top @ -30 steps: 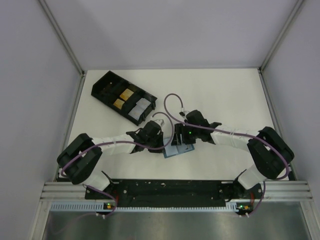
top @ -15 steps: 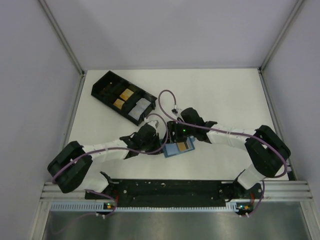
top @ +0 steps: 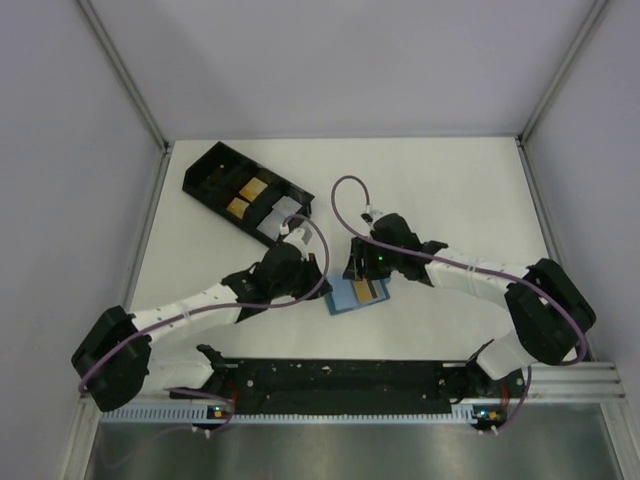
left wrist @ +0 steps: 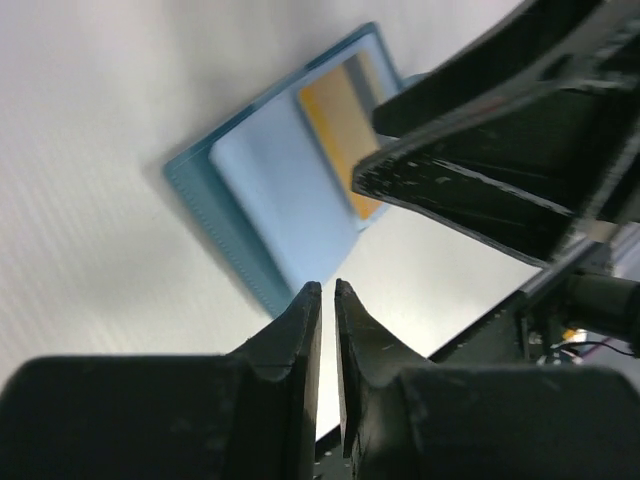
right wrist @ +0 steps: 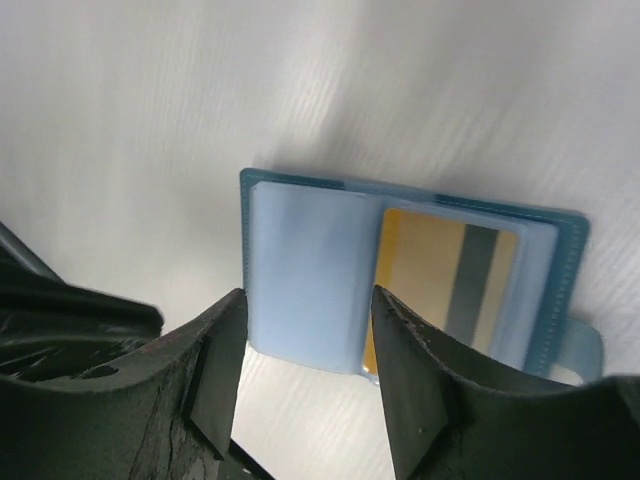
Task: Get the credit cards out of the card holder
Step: Remove the credit card from the card holder.
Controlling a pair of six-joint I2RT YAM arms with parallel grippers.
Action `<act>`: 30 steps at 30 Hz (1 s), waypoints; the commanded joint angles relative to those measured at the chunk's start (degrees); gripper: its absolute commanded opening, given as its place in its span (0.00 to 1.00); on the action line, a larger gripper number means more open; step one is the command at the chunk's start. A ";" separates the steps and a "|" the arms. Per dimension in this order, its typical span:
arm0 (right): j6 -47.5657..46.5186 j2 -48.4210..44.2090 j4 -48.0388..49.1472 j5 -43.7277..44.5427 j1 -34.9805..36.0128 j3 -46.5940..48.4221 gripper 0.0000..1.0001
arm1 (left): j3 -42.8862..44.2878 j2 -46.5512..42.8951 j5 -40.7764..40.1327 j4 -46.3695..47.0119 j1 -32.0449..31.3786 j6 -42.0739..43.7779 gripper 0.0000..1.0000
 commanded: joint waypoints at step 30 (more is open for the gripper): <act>-0.02 -2.10 5.58 2.96 -6.78 -11.98 0.33 | 7.90 28.89 8.54 20.85 1.50 -14.46 0.39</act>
